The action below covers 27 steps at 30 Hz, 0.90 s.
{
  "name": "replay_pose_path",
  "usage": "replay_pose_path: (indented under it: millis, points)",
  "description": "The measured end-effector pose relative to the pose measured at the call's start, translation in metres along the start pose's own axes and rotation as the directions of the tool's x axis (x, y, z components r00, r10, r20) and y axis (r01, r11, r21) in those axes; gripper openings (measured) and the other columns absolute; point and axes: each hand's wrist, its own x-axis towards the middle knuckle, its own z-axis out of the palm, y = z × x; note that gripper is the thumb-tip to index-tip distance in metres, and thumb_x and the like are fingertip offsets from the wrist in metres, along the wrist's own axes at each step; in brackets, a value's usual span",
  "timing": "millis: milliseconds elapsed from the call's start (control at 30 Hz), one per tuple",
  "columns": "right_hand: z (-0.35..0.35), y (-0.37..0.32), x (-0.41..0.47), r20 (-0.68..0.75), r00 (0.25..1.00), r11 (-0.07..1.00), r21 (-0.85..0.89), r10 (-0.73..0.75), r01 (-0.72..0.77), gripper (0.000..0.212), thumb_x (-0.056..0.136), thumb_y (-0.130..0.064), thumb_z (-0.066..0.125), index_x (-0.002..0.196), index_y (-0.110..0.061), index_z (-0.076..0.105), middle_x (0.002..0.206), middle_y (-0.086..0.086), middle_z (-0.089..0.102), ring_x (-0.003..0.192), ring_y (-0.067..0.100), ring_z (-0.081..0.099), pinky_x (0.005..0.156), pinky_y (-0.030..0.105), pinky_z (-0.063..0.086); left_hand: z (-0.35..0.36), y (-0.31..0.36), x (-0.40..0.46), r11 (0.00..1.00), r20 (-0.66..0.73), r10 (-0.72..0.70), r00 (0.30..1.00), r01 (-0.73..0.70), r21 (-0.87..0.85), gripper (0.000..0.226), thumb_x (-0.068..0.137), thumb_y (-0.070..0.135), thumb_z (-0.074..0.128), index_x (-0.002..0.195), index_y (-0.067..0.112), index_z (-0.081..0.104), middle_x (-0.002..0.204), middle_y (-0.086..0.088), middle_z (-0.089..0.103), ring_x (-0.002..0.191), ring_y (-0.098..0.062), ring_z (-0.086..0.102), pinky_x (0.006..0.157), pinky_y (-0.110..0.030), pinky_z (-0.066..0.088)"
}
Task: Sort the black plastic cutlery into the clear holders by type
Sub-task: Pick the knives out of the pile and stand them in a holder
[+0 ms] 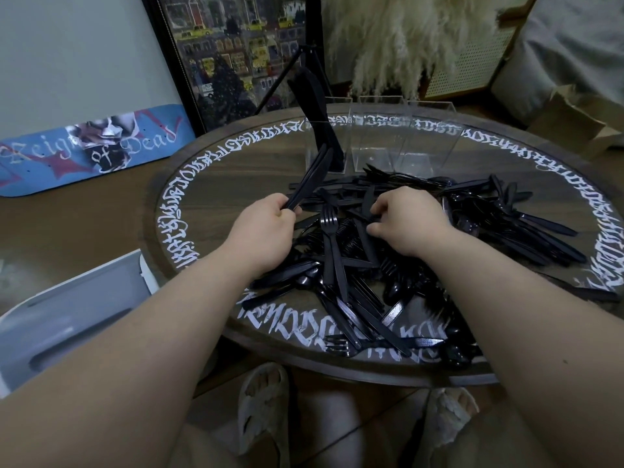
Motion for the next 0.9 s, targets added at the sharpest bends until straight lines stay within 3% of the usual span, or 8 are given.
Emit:
replay_pose_path:
  millis: [167, 333, 467, 567, 667, 733, 800, 900]
  points:
    - [0.002, 0.000, 0.002, 0.003, 1.000, 0.998, 0.052, -0.021, 0.021, 0.005, 0.083, -0.024, 0.067, 0.087, -0.026, 0.068, 0.090, -0.003, 0.068, 0.095, 0.023, 0.062, 0.080, 0.029, 0.048, 0.004, 0.003, 0.004, 1.000, 0.004, 0.008, 1.000, -0.008, -0.013, 0.024, 0.098, 0.019, 0.038, 0.102, 0.021, 0.062, 0.064, 0.005, 0.050, 0.057, -0.014, 0.045, 0.056, -0.029, 0.034]
    - [-0.012, 0.000, -0.004, -0.039, 0.998, 0.943, 0.330, -0.039, 0.050, 0.005, 0.084, -0.018, 0.068, 0.085, -0.020, 0.072, 0.074, -0.011, 0.061, 0.077, 0.009, 0.058, 0.068, 0.019, 0.044, 0.007, 0.005, 0.006, 1.000, 0.001, 0.016, 1.000, -0.016, -0.025, 0.022, 0.098, 0.020, 0.039, 0.099, 0.018, 0.062, 0.062, 0.005, 0.050, 0.054, -0.015, 0.043, 0.057, -0.030, 0.033]
    - [-0.017, 0.005, -0.011, 0.070, 0.997, 0.761, 0.645, 0.038, -0.074, 0.011, 0.080, -0.013, 0.073, 0.073, -0.019, 0.068, 0.073, 0.002, 0.069, 0.061, 0.010, 0.056, 0.055, 0.021, 0.042, 0.011, 0.009, 0.009, 0.999, -0.027, 0.042, 0.999, -0.042, 0.017, 0.019, 0.099, 0.023, 0.041, 0.097, 0.019, 0.060, 0.068, 0.004, 0.055, 0.059, -0.014, 0.047, 0.055, -0.030, 0.033]
    - [-0.020, 0.008, -0.014, 0.139, 0.989, 0.629, 0.765, 0.047, -0.138, 0.014, 0.078, -0.005, 0.072, 0.072, -0.015, 0.064, 0.082, 0.013, 0.073, 0.061, 0.014, 0.054, 0.052, 0.025, 0.042, 0.014, 0.013, 0.011, 0.998, -0.068, 0.055, 0.996, -0.053, 0.036, 0.017, 0.099, 0.024, 0.042, 0.094, 0.023, 0.058, 0.077, 0.004, 0.059, 0.066, -0.014, 0.050, 0.055, -0.027, 0.034]
    - [-0.024, 0.003, -0.017, 0.180, 0.984, 0.478, 0.863, 0.009, -0.162, 0.017, 0.080, 0.002, 0.068, 0.073, -0.011, 0.060, 0.076, 0.017, 0.065, 0.054, 0.012, 0.054, 0.050, 0.021, 0.045, 0.020, 0.019, 0.011, 0.996, -0.038, 0.040, 0.998, -0.043, -0.073, 0.018, 0.098, 0.021, 0.041, 0.090, 0.023, 0.058, 0.075, 0.004, 0.057, 0.065, -0.015, 0.049, 0.059, -0.029, 0.035]
    - [-0.024, -0.003, -0.018, 0.209, 0.978, 0.355, 0.915, -0.018, -0.189, 0.018, 0.083, 0.004, 0.066, 0.075, -0.009, 0.057, 0.066, 0.009, 0.061, 0.052, 0.011, 0.059, 0.051, 0.020, 0.050, 0.027, 0.026, 0.008, 0.985, 0.007, 0.038, 0.999, -0.037, -0.171, 0.022, 0.098, 0.019, 0.042, 0.082, 0.024, 0.056, 0.068, 0.004, 0.056, 0.059, -0.015, 0.047, 0.058, -0.029, 0.037]
    - [-0.021, -0.009, -0.020, 0.234, 0.972, 0.302, 0.929, -0.036, -0.212, 0.017, 0.085, 0.002, 0.065, 0.075, -0.010, 0.056, 0.060, 0.003, 0.061, 0.054, 0.012, 0.064, 0.053, 0.020, 0.053, 0.033, 0.032, 0.006, 0.978, 0.048, 0.067, 0.997, -0.056, -0.201, 0.022, 0.098, 0.019, 0.042, 0.082, 0.024, 0.057, 0.067, 0.004, 0.056, 0.062, -0.016, 0.049, 0.063, -0.030, 0.040]
    - [-0.018, -0.014, -0.021, 0.227, 0.973, 0.317, 0.926, -0.037, -0.204, 0.017, 0.086, 0.000, 0.065, 0.074, -0.010, 0.056, 0.061, 0.003, 0.063, 0.058, 0.014, 0.066, 0.054, 0.020, 0.053, 0.037, 0.039, 0.003, 0.986, 0.078, 0.125, 0.989, -0.115, -0.117, 0.019, 0.099, 0.020, 0.041, 0.095, 0.016, 0.060, 0.071, 0.003, 0.056, 0.069, -0.018, 0.049, 0.068, -0.031, 0.038]
